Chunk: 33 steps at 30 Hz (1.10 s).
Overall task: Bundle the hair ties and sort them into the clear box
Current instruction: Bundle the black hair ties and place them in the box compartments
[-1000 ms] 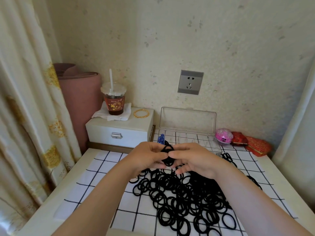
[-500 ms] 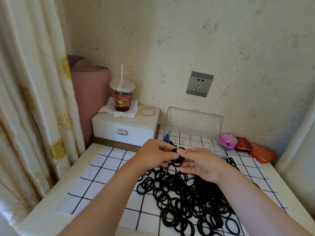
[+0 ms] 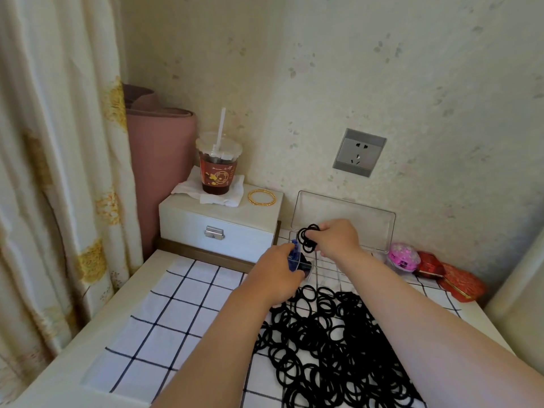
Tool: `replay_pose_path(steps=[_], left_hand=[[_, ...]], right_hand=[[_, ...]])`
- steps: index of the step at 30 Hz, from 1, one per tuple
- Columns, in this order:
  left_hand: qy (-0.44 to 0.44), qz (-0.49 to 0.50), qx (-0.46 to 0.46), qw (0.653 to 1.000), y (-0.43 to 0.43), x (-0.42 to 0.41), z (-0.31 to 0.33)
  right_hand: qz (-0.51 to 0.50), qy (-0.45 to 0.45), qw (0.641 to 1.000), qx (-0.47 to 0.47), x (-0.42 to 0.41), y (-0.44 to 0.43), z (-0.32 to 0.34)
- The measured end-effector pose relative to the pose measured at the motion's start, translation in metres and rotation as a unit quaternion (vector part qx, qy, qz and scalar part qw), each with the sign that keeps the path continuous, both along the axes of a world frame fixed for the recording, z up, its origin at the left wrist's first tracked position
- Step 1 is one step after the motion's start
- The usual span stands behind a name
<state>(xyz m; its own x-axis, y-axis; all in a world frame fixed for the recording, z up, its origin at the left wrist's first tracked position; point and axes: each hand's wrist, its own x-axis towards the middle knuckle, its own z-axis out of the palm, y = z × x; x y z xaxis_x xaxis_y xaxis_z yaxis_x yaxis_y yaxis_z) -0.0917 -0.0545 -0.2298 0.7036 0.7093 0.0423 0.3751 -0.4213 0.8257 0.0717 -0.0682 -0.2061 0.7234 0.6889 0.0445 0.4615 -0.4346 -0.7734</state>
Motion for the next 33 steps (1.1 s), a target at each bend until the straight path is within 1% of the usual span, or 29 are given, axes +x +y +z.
replay_pose_path(steps=[2,4,7,9,11,13,17,18,20,22,23,24,25,27,28,29,31,32,33], left_hand=[[-0.009,-0.003,-0.009,1.000,0.003,0.001,0.000],[-0.011,-0.007,-0.015,1.000,0.004,0.002,0.000],[-0.014,-0.005,-0.021,1.000,0.006,0.005,-0.001],[-0.015,-0.003,-0.021,1.000,0.005,0.006,0.000],[-0.011,-0.003,-0.012,1.000,0.005,0.006,0.000],[-0.006,-0.004,-0.008,1.000,0.004,0.006,0.000],[0.007,0.000,-0.016,1.000,0.004,0.007,0.001],[0.010,0.001,-0.016,1.000,0.003,0.007,0.002],[0.012,-0.001,-0.015,1.000,0.002,0.007,0.002],[0.013,0.000,-0.015,1.000,0.001,0.006,0.003],[0.014,-0.001,-0.014,1.000,0.000,0.006,0.003],[0.016,-0.003,-0.013,1.000,0.000,0.006,0.004],[0.018,-0.005,-0.013,1.000,-0.001,0.005,0.004],[0.025,-0.009,-0.012,1.000,-0.001,0.005,0.005],[0.027,-0.012,-0.011,1.000,-0.002,0.005,0.005],[0.027,-0.014,-0.010,0.999,-0.002,0.005,0.005],[0.030,-0.017,-0.008,0.999,-0.002,0.004,0.006],[0.031,-0.018,-0.004,0.999,-0.002,0.004,0.006],[0.030,-0.019,0.001,0.999,-0.002,0.004,0.005]], right_hand=[[0.022,-0.071,0.995,-0.071,0.002,0.007,-0.004],[0.034,-0.138,0.980,-0.140,0.004,0.012,-0.007],[0.031,-0.206,0.957,-0.204,0.005,0.018,-0.011],[0.043,-0.263,0.931,-0.250,0.001,0.022,-0.013],[0.061,-0.300,0.912,-0.273,-0.002,0.024,-0.012],[0.088,-0.300,0.904,-0.291,0.001,0.025,-0.010],[0.151,-0.218,0.912,-0.312,0.012,0.020,0.002],[0.161,-0.201,0.917,-0.305,0.015,0.017,0.006],[0.165,-0.186,0.932,-0.262,0.019,0.010,0.012],[0.170,-0.192,0.942,-0.216,0.014,-0.001,0.017],[0.182,-0.206,0.940,-0.202,0.012,-0.006,0.015],[0.199,-0.232,0.930,-0.202,0.011,-0.010,0.012],[0.216,-0.273,0.911,-0.222,0.010,-0.013,0.007],[0.244,-0.378,0.848,-0.281,0.008,-0.018,-0.003],[0.258,-0.412,0.821,-0.300,0.007,-0.019,-0.009],[0.271,-0.428,0.802,-0.315,0.005,-0.020,-0.012],[0.282,-0.431,0.790,-0.332,0.003,-0.019,-0.013],[0.283,-0.424,0.792,-0.336,0.002,-0.018,-0.012],[0.281,-0.408,0.802,-0.333,0.003,-0.017,-0.010]])
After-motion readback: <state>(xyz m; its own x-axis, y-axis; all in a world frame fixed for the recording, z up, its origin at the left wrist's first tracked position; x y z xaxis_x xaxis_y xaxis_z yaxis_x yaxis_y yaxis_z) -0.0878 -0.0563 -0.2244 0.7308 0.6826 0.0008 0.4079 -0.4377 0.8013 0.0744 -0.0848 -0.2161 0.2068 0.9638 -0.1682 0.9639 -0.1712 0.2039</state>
